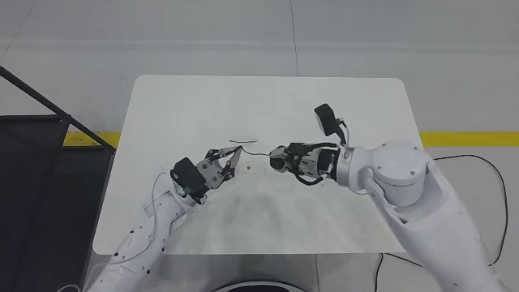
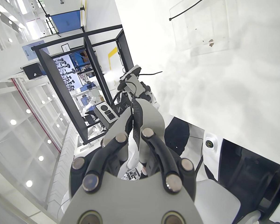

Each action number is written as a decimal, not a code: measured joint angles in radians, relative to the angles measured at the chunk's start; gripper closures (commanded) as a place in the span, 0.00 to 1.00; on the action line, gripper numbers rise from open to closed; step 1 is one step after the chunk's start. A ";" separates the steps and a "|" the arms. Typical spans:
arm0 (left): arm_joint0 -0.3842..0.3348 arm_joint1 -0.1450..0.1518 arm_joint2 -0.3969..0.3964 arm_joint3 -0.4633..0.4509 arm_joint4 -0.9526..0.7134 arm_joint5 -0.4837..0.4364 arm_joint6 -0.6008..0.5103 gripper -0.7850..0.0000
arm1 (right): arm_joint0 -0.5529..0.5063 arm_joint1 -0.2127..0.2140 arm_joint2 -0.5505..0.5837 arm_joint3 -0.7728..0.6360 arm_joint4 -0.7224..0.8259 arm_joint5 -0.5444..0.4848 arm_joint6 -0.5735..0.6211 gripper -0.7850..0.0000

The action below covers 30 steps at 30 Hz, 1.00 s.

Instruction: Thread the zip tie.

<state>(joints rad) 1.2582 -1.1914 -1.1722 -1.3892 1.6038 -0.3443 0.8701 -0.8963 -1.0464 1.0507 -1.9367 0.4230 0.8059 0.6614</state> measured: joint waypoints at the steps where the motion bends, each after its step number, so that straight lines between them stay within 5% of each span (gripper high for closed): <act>1: 0.000 0.000 0.001 0.000 0.000 -0.001 0.000 1.00 | -0.002 0.000 0.002 -0.001 0.003 -0.003 -0.002 1.00; 30: -0.009 -0.002 0.017 0.015 -0.020 -0.043 -0.009 1.00 | -0.085 0.002 0.064 -0.024 0.074 -0.113 -0.062 1.00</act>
<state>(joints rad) 1.2487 -1.1933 -1.1554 -1.3744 1.5838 -0.3869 0.8607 -0.9812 -1.0439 1.1147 -1.9611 0.4974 0.6927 0.5992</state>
